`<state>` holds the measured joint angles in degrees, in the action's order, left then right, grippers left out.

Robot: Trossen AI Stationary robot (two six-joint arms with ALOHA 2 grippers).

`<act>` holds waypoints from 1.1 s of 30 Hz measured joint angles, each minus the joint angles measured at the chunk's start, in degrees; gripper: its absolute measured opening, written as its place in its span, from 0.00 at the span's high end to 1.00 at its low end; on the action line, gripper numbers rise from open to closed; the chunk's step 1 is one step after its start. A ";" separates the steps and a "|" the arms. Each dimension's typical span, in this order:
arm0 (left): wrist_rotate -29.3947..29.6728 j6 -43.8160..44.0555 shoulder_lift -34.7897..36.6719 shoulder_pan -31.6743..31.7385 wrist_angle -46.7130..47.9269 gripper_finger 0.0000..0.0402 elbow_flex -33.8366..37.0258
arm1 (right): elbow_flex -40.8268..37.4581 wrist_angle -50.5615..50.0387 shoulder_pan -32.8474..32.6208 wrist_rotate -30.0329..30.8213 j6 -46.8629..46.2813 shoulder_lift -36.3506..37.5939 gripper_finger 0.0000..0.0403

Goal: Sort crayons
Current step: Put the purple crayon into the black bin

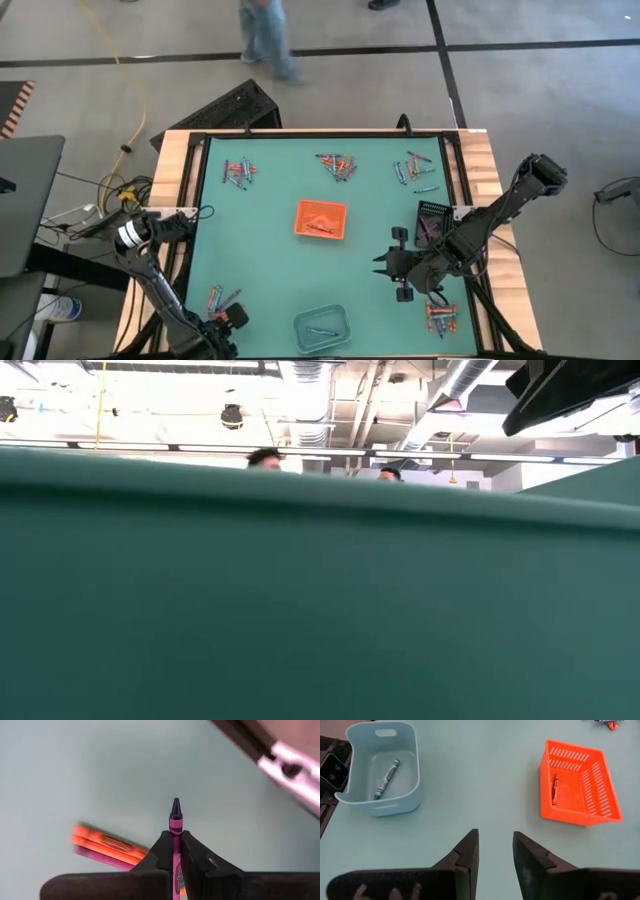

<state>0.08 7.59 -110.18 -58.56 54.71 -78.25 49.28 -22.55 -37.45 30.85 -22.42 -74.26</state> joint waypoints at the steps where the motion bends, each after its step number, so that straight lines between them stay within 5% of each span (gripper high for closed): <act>1: 0.54 -0.35 0.02 0.44 0.56 1.00 -0.94 | 0.00 -0.04 0.00 0.00 -0.04 0.00 0.72; 8: 7.83 -2.86 0.16 3.19 6.07 1.00 -7.93 | 0.00 -1.08 -0.10 -1.00 -1.07 0.00 0.72; 19: 33.30 -18.54 0.61 13.21 0.85 1.00 -13.76 | 0.00 -8.96 -2.74 -1.02 -6.07 0.00 0.72; 33: 29.39 -36.80 0.71 29.76 -19.10 1.00 -13.78 | -6.50 -4.88 -10.96 14.14 -12.60 0.00 0.72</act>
<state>29.48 -29.21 -109.47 -28.80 35.61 -92.03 42.78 -27.43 -48.41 44.99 -35.02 -74.26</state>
